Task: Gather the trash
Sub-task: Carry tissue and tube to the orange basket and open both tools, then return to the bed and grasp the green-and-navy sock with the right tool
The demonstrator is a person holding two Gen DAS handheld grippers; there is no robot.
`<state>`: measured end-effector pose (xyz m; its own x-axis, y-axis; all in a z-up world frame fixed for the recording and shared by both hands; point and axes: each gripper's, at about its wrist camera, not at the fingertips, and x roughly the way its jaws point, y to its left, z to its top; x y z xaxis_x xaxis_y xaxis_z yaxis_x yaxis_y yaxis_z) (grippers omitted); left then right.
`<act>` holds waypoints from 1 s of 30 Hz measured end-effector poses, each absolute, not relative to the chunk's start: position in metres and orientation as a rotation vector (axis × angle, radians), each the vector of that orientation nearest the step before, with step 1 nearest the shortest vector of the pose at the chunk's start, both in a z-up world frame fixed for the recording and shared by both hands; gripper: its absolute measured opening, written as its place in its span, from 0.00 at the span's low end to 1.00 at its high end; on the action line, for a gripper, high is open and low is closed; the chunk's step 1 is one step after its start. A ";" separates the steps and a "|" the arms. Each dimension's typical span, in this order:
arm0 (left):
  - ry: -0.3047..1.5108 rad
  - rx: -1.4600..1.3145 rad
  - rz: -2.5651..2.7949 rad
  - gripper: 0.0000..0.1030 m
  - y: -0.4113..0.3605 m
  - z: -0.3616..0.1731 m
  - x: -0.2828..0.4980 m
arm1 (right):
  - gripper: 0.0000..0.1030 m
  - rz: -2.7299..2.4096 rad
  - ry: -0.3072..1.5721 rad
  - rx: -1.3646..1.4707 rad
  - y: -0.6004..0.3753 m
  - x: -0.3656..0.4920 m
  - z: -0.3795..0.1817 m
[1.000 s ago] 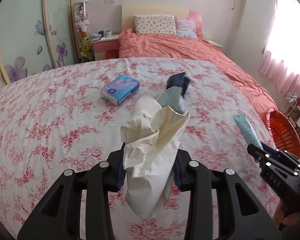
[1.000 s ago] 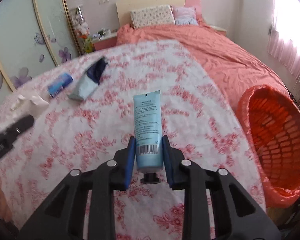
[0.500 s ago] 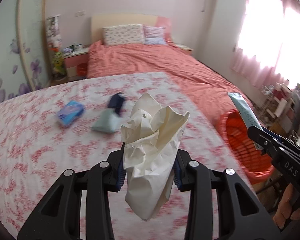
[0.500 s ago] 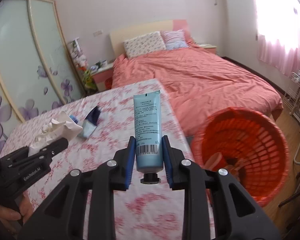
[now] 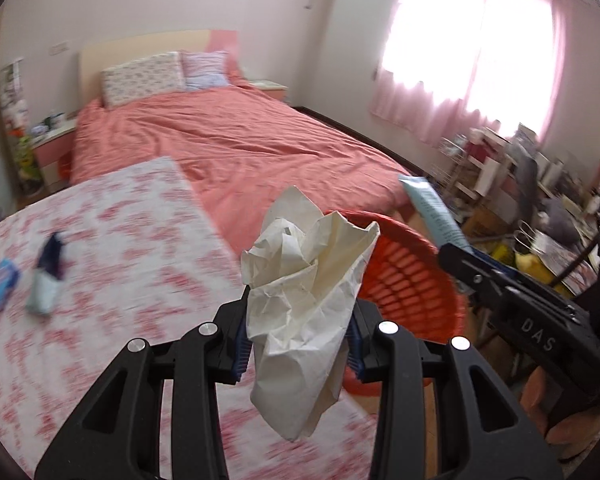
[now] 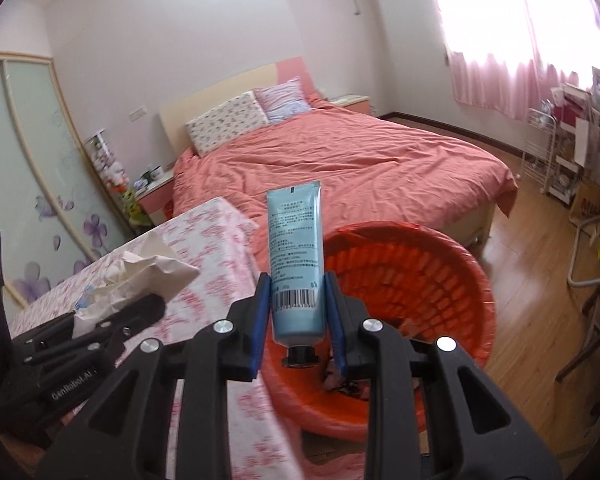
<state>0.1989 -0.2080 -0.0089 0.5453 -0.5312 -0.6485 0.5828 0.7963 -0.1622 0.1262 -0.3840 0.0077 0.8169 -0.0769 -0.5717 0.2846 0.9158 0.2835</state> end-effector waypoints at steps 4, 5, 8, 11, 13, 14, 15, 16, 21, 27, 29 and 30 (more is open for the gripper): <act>0.768 0.102 -0.717 0.39 -0.242 -0.020 0.203 | 0.26 -0.213 0.584 0.423 -0.413 0.125 -0.001; 0.778 0.108 -0.728 0.40 -0.248 -0.024 0.205 | 0.26 -0.219 0.583 0.436 -0.421 0.126 -0.005; 0.812 0.130 -0.724 0.51 -0.262 -0.037 0.211 | 0.28 -0.223 0.589 0.465 -0.439 0.134 -0.014; 0.838 0.137 -0.695 0.63 -0.262 -0.046 0.214 | 0.38 -0.239 0.609 0.494 -0.452 0.144 -0.027; 0.850 0.139 -0.678 0.66 -0.256 -0.051 0.216 | 0.45 -0.247 0.620 0.505 -0.453 0.145 -0.034; 0.852 0.143 -0.664 0.68 -0.251 -0.053 0.217 | 0.48 -0.251 0.622 0.504 -0.453 0.144 -0.037; 0.851 0.145 -0.653 0.71 -0.248 -0.053 0.217 | 0.50 -0.256 0.626 0.497 -0.452 0.144 -0.040; 0.850 0.145 -0.632 0.72 -0.242 -0.053 0.218 | 0.54 -0.261 0.630 0.490 -0.449 0.144 -0.041; 0.841 0.147 -0.512 0.88 -0.203 -0.053 0.221 | 0.69 -0.270 0.653 0.411 -0.421 0.147 -0.042; 0.846 0.134 -0.317 0.95 -0.126 -0.058 0.230 | 0.83 -0.220 0.674 0.306 -0.367 0.160 -0.038; 0.858 0.119 -0.264 0.95 -0.099 -0.062 0.236 | 0.85 -0.196 0.692 0.276 -0.348 0.168 -0.040; 0.862 0.111 -0.236 0.96 -0.086 -0.063 0.238 | 0.85 -0.182 0.702 0.264 -0.339 0.172 -0.041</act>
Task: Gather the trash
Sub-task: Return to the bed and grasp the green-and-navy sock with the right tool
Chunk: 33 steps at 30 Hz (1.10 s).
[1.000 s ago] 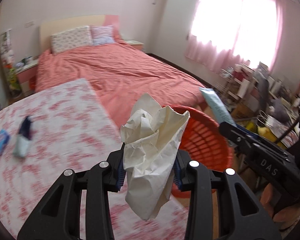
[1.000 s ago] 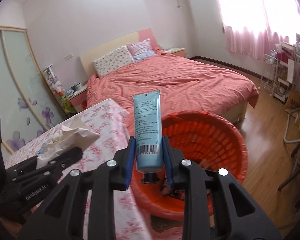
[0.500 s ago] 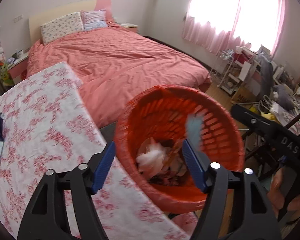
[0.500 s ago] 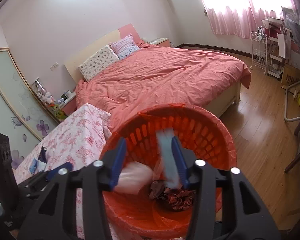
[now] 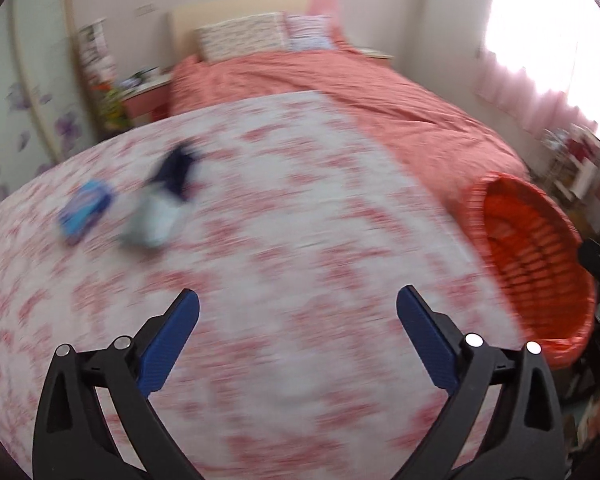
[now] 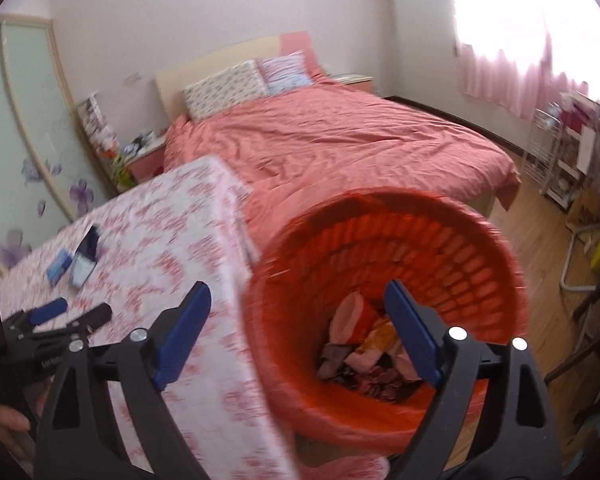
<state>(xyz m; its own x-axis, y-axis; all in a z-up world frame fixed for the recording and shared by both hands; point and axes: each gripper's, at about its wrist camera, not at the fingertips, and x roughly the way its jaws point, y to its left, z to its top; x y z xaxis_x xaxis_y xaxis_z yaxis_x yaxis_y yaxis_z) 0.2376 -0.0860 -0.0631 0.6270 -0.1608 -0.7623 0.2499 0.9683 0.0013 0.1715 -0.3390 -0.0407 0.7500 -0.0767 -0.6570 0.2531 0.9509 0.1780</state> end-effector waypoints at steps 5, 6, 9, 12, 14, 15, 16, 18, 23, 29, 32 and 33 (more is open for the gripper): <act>0.868 0.078 -0.065 0.98 -0.012 -0.070 0.243 | 0.87 -0.100 0.752 0.187 -0.273 0.196 -0.049; 0.865 0.068 -0.030 0.98 0.006 -0.070 0.244 | 0.87 -0.077 0.758 0.166 -0.257 0.203 -0.051; 0.864 0.051 0.047 0.98 0.045 -0.072 0.246 | 0.87 -0.019 0.775 0.126 -0.217 0.219 -0.054; 0.872 0.021 0.124 0.98 0.085 -0.074 0.248 | 0.87 0.046 0.776 0.109 -0.174 0.238 -0.056; 0.872 0.006 0.178 0.98 0.109 -0.076 0.249 | 0.87 0.087 0.774 0.112 -0.146 0.253 -0.057; 0.872 -0.003 0.195 0.98 0.117 -0.077 0.249 | 0.87 0.101 0.774 0.115 -0.135 0.261 -0.057; 0.873 -0.022 0.211 0.98 0.130 -0.078 0.250 | 0.87 0.120 0.777 0.124 -0.120 0.272 -0.058; 0.869 -0.046 0.227 0.98 0.143 -0.079 0.249 | 0.87 0.140 0.779 0.140 -0.103 0.287 -0.059; 0.871 -0.080 0.255 0.98 0.165 -0.082 0.258 | 0.84 0.132 0.813 0.182 -0.065 0.333 -0.068; 0.858 -0.096 0.214 0.98 0.167 -0.084 0.262 | 0.58 0.081 0.908 0.207 -0.050 0.375 -0.086; 0.853 -0.099 0.195 0.98 0.160 -0.083 0.270 | 0.43 0.084 0.895 0.184 -0.052 0.374 -0.087; 0.851 -0.101 0.189 0.98 0.158 -0.082 0.273 | 0.42 0.092 0.897 0.183 -0.055 0.372 -0.088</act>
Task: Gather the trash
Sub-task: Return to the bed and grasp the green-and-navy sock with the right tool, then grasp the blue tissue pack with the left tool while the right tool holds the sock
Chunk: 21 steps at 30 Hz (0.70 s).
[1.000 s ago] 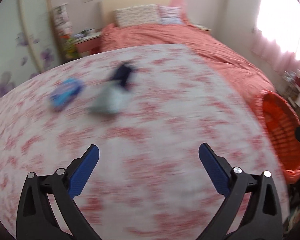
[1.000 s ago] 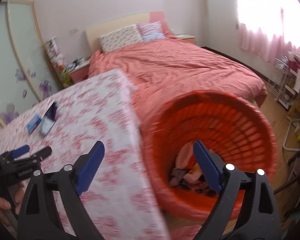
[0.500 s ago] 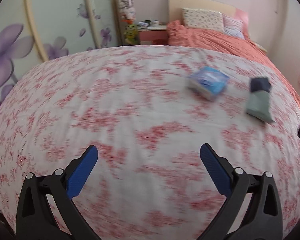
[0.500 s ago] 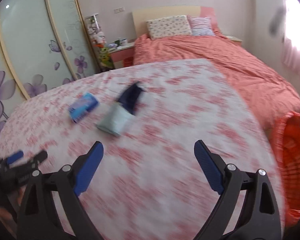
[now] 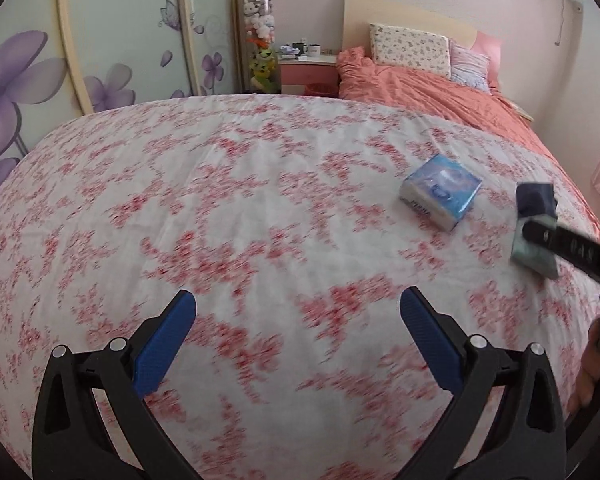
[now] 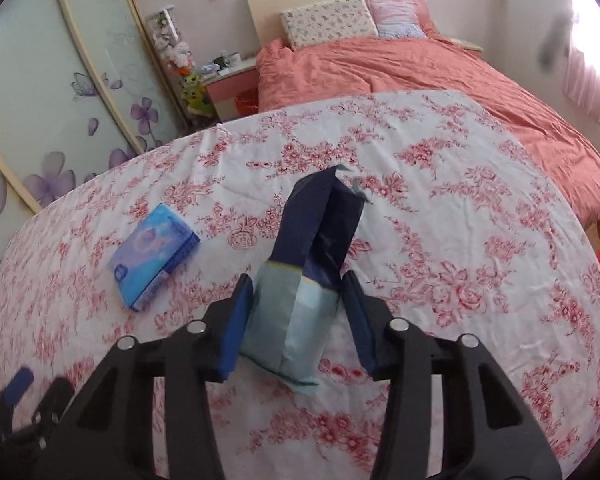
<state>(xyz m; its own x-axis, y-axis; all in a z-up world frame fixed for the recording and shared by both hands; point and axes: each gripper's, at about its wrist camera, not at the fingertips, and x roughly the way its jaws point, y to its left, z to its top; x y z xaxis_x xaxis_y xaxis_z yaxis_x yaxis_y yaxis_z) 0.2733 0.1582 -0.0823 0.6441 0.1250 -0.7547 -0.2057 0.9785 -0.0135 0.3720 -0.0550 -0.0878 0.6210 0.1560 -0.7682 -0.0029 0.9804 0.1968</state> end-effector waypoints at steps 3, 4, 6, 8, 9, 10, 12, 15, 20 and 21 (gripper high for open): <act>0.837 -0.107 0.148 0.98 0.144 -0.078 0.287 | 0.37 0.107 0.897 0.182 -0.071 0.358 -0.088; 0.835 -0.103 0.129 0.98 0.136 -0.076 0.295 | 0.37 0.096 0.900 0.173 -0.081 0.350 -0.087; 0.834 -0.089 0.098 0.98 0.123 -0.074 0.308 | 0.37 0.069 0.900 0.167 -0.100 0.335 -0.087; 0.836 -0.065 0.077 0.98 0.111 -0.074 0.322 | 0.37 0.038 0.897 0.168 -0.120 0.322 -0.087; 0.840 -0.045 0.064 0.98 0.104 -0.074 0.331 | 0.37 0.022 0.895 0.173 -0.131 0.315 -0.087; 0.842 -0.028 0.061 0.98 0.099 -0.075 0.336 | 0.37 0.011 0.895 0.178 -0.141 0.310 -0.087; 0.851 0.017 0.051 0.98 0.088 -0.078 0.348 | 0.37 0.003 0.898 0.190 -0.153 0.305 -0.088; 0.873 0.089 0.071 0.98 0.078 -0.085 0.367 | 0.37 0.010 0.903 0.196 -0.161 0.301 -0.089; 0.904 0.122 0.050 0.97 0.076 -0.095 0.387 | 0.39 0.026 0.904 0.188 -0.162 0.302 -0.090; 0.908 0.117 0.037 0.92 0.076 -0.097 0.390 | 0.39 0.028 0.905 0.190 -0.161 0.303 -0.089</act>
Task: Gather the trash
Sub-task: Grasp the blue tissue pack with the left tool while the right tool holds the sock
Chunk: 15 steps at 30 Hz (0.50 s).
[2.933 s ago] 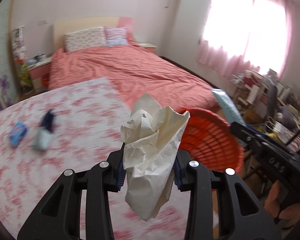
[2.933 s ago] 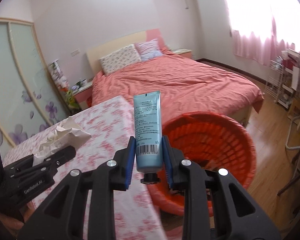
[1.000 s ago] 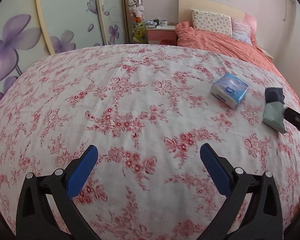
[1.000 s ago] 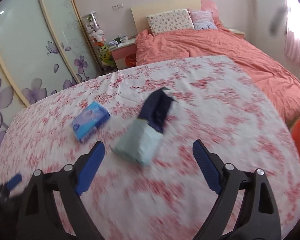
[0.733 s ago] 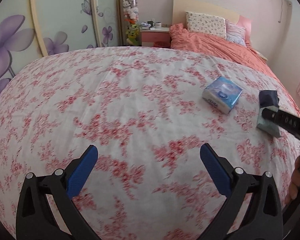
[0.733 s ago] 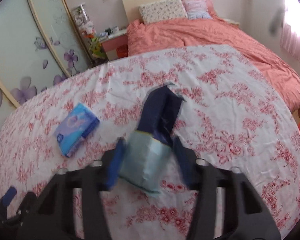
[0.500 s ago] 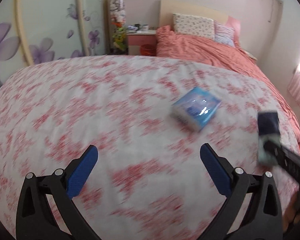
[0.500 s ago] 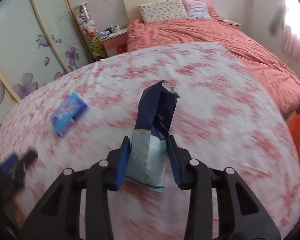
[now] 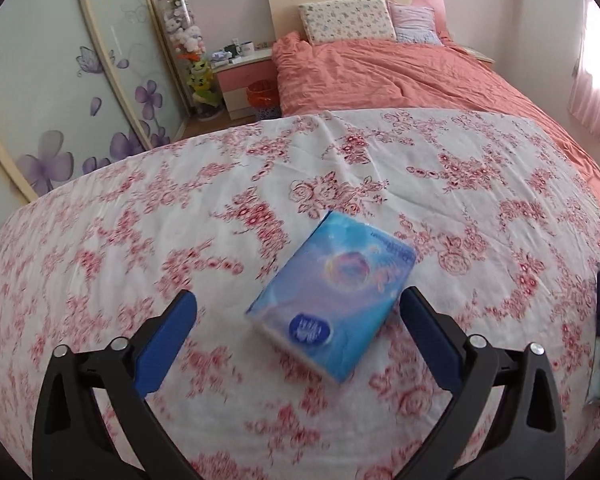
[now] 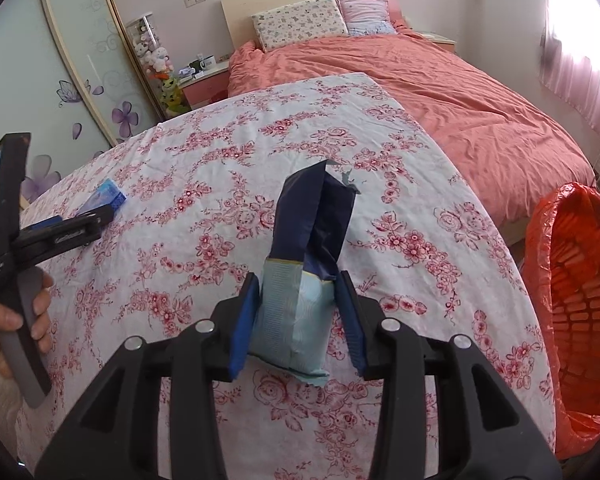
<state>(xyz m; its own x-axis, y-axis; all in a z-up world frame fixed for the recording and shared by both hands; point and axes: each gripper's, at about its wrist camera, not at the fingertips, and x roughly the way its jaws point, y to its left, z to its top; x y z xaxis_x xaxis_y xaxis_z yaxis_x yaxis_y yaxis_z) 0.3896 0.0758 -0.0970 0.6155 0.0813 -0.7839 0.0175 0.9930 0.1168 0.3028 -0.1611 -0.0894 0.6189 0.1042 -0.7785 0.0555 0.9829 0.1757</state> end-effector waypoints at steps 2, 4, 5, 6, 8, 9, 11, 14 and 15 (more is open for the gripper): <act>0.906 0.092 0.001 0.83 0.076 -0.097 0.389 | 0.39 0.029 0.905 0.188 -0.162 0.305 -0.089; 0.914 0.039 -0.049 0.69 0.078 -0.096 0.387 | 0.38 0.030 0.902 0.185 -0.162 0.308 -0.089; 0.911 0.032 -0.044 0.66 0.079 -0.095 0.383 | 0.38 0.032 0.901 0.184 -0.162 0.308 -0.089; 0.911 0.035 -0.045 0.63 0.078 -0.095 0.380 | 0.38 0.034 0.901 0.184 -0.162 0.308 -0.089; 0.903 0.048 -0.043 0.60 0.077 -0.095 0.366 | 0.38 0.035 0.902 0.186 -0.164 0.304 -0.088; 0.903 0.044 -0.045 0.57 0.076 -0.095 0.359 | 0.38 0.037 0.904 0.189 -0.165 0.301 -0.088; 0.902 0.040 -0.044 0.56 0.075 -0.095 0.338 | 0.38 0.046 0.904 0.186 -0.167 0.291 -0.089; 0.891 0.058 -0.068 0.44 0.068 -0.094 0.310 | 0.37 0.050 0.895 0.159 -0.166 0.274 -0.089; 0.889 0.065 -0.082 0.39 0.065 -0.094 0.301 | 0.37 0.052 0.893 0.153 -0.166 0.270 -0.089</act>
